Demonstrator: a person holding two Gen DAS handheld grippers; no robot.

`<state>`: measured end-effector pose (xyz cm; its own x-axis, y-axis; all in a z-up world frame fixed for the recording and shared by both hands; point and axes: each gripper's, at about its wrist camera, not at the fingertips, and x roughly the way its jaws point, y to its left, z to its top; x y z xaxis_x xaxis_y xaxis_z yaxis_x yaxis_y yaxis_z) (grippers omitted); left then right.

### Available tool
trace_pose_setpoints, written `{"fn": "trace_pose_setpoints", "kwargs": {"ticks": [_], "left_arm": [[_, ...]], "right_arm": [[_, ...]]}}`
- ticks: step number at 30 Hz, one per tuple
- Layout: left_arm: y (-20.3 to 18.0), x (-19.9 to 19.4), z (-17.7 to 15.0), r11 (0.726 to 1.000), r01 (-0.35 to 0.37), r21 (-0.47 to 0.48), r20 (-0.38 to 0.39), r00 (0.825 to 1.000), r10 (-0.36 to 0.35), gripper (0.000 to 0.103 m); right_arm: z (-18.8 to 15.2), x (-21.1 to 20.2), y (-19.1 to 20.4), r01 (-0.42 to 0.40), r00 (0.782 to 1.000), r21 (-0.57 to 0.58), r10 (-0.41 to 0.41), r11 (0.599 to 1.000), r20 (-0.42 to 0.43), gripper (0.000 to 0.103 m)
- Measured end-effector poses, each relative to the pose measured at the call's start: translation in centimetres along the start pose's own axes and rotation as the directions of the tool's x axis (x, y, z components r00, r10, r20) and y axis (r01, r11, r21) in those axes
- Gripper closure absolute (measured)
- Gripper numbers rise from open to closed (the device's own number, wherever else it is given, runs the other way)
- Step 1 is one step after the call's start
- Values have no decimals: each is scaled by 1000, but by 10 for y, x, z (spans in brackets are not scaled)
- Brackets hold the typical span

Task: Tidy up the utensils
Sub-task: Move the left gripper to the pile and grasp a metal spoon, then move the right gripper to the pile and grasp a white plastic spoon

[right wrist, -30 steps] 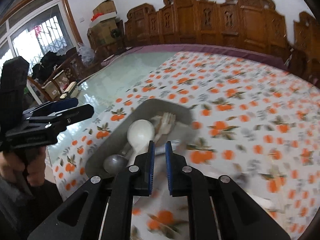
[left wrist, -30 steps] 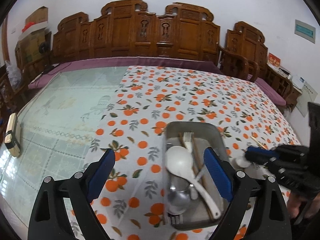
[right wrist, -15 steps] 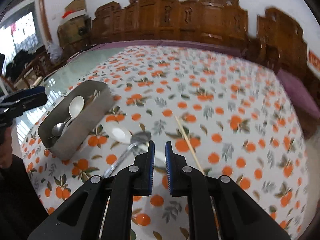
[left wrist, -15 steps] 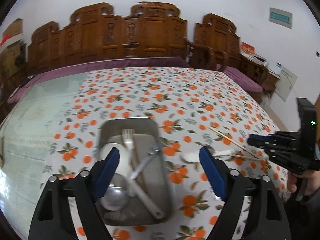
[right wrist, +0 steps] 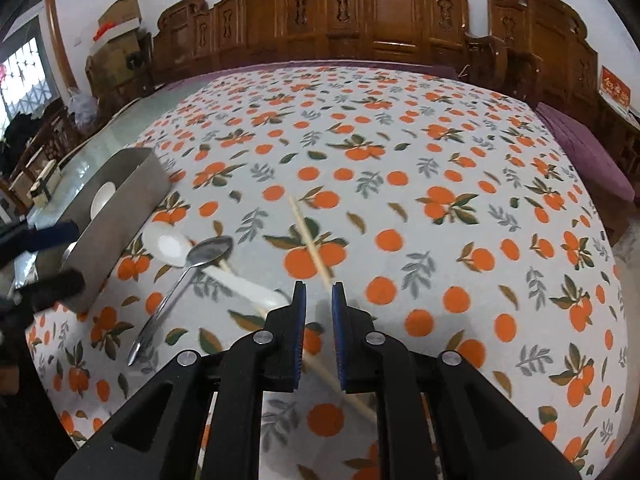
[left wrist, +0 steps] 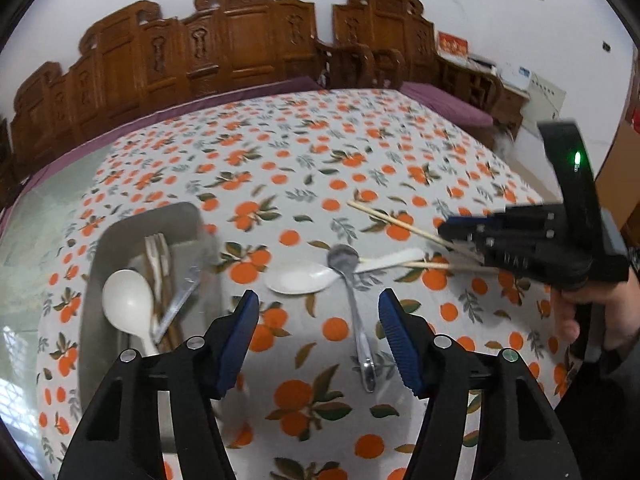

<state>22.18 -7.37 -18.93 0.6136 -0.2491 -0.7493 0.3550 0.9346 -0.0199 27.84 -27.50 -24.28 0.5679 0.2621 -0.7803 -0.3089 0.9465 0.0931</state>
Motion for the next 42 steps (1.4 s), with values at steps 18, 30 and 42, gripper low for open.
{"fn": "trace_pose_setpoints", "kwargs": {"ticks": [18,30,42], "left_arm": [[-22,79,-1,1000,-2,11,-166,986,4,83],[-19,69,1,1000,29,6,-133,991,-28,100],[13,19,21,999,33,-42,-17,999,-34,100]], "right_arm": [[7,-5,-4,-19,999,25,19,1000,26,88],[6,1,6,-29,999,2,29,1000,15,88],[18,20,40,-131,991,-107,132,986,5,80]]}}
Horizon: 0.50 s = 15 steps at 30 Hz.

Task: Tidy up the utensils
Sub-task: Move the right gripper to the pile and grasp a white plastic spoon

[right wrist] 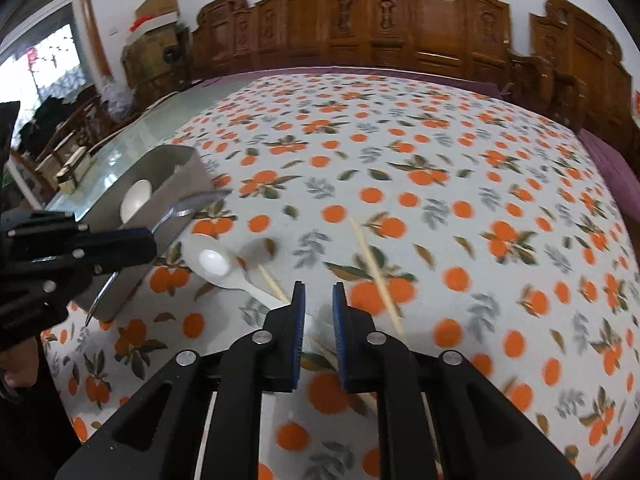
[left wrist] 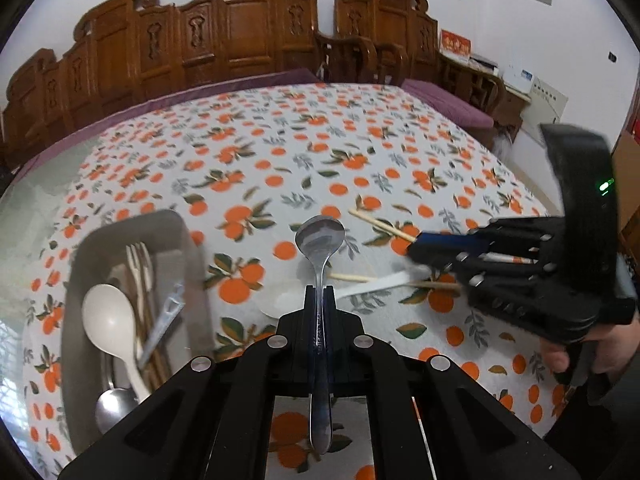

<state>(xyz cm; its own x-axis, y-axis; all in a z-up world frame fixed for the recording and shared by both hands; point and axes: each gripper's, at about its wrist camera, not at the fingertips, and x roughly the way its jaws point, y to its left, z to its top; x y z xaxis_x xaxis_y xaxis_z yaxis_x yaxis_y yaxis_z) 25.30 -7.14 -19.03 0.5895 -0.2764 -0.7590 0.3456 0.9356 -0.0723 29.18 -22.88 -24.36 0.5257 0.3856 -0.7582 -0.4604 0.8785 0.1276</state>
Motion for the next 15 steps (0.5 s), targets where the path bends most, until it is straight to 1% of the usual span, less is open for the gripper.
{"fn": "trace_pose_setpoints", "kwargs": {"ticks": [1,2,6,10,15], "left_arm": [[2,-3,1,1000,-1,-4,7,1000,1,100],[4,-5,1,1000,-1,-8,12,1000,1,100],[11,-14,2,1000,-2,-24,29,1000,2,100],[16,-18,2,999,-4,-32,38,999,6,100],[17,-19,1,999,-8,-32,41,999,9,100]], "right_arm": [[1,2,4,-8,1000,-13,8,1000,1,76],[3,4,7,-14,1000,-25,14,1000,0,74],[9,15,20,-55,998,-67,55,996,-11,74],[10,28,26,-74,997,-74,71,994,-41,74],[11,32,35,-113,993,-99,109,989,-50,74]]}}
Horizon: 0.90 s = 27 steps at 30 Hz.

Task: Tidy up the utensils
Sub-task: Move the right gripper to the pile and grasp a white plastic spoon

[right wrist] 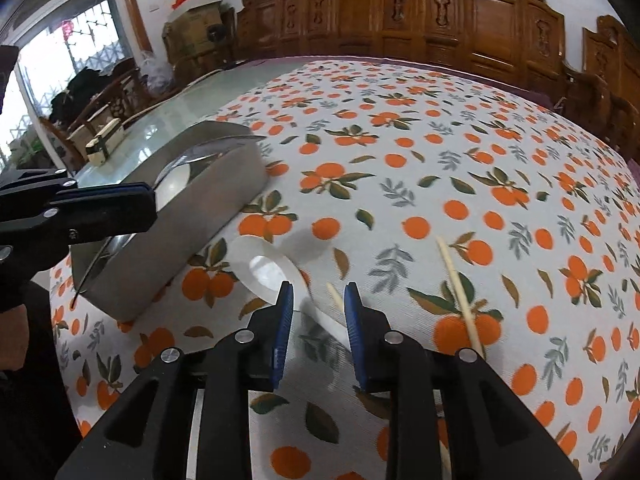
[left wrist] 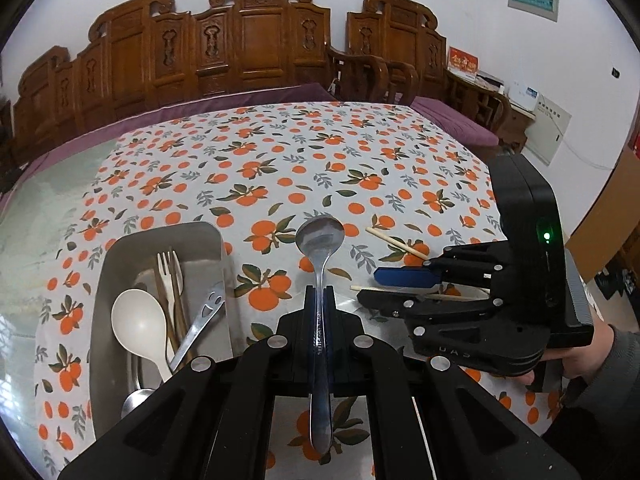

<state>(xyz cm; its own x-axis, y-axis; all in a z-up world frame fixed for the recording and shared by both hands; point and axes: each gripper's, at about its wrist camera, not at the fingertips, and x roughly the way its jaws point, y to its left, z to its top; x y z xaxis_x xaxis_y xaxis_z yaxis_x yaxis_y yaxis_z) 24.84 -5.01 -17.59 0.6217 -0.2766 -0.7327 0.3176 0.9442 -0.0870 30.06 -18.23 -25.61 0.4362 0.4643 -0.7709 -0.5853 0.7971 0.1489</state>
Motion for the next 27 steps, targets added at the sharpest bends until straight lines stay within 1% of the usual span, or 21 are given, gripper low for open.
{"fn": "trace_pose_setpoints", "kwargs": {"ticks": [7,8,13,15,17,21,23,27], "left_arm": [[0,0,-1,1000,5,0,-3,1000,-5,100],[0,0,-2,1000,5,1,-2,1000,-5,100],[1,-2,-1,1000,5,-1,2,1000,-5,100],[2,-4,-2,1000,6,-5,5,1000,-6,100],[3,-6,-1,1000,5,-8,8,1000,-5,100],[6,-8,0,1000,4,-12,12,1000,-4,100],[7,-10,0,1000,3,-12,16,1000,-3,100],[9,-13,-1,1000,-1,-14,22,1000,1,100]], "right_arm": [[-4,10,8,-4,997,-37,1,999,-71,75],[-5,11,8,-9,996,-42,5,999,-92,74],[-11,7,14,8,993,-94,-19,996,-116,74],[-14,5,17,-1,992,-111,-13,994,-125,74],[-17,2,18,8,991,-136,-25,991,-129,74],[-20,0,19,8,990,-149,-28,989,-137,74],[-22,-2,22,15,989,-174,-41,985,-145,73],[-27,-6,28,5,986,-204,-38,979,-163,72]]}}
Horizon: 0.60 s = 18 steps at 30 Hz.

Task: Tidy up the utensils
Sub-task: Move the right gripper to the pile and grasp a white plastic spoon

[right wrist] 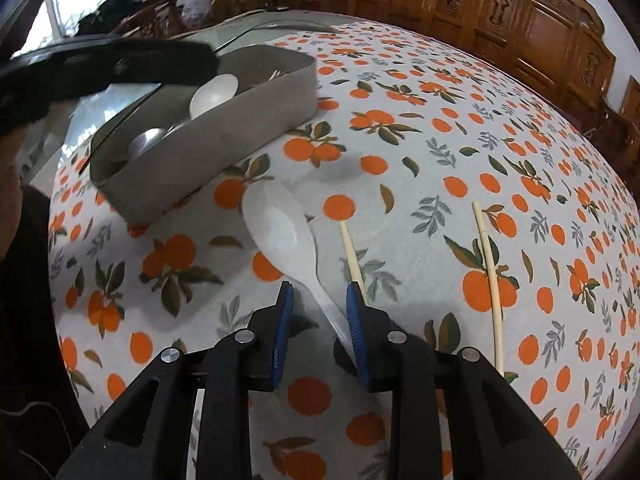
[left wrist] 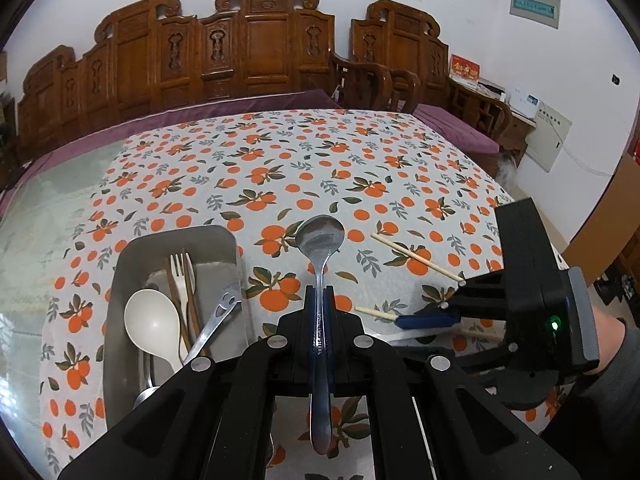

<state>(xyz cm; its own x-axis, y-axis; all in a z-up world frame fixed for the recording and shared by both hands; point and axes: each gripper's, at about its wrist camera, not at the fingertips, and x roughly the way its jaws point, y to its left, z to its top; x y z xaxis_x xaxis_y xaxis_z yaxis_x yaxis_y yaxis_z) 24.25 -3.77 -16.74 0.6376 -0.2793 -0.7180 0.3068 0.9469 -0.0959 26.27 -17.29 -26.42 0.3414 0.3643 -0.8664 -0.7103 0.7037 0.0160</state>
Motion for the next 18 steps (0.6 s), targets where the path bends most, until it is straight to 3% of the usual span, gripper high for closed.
{"fn": "trace_pose_setpoints", "kwargs": {"ticks": [6,8,13,18], "left_arm": [[-2,-3,0,1000,3,8,4,1000,-3,100],[-3,-5,0,1000,5,10,8,1000,-5,100],[-3,-9,0,1000,2,8,14,1000,-2,100],[0,-12,0,1000,1,4,20,1000,-1,100]], "right_arm": [[0,0,0,14,1000,-2,-14,1000,-7,76],[0,-1,0,22,1000,-1,-22,1000,-6,85],[0,-1,2,60,998,-16,-60,998,2,95],[0,-3,3,51,999,-4,-51,999,15,95]]}}
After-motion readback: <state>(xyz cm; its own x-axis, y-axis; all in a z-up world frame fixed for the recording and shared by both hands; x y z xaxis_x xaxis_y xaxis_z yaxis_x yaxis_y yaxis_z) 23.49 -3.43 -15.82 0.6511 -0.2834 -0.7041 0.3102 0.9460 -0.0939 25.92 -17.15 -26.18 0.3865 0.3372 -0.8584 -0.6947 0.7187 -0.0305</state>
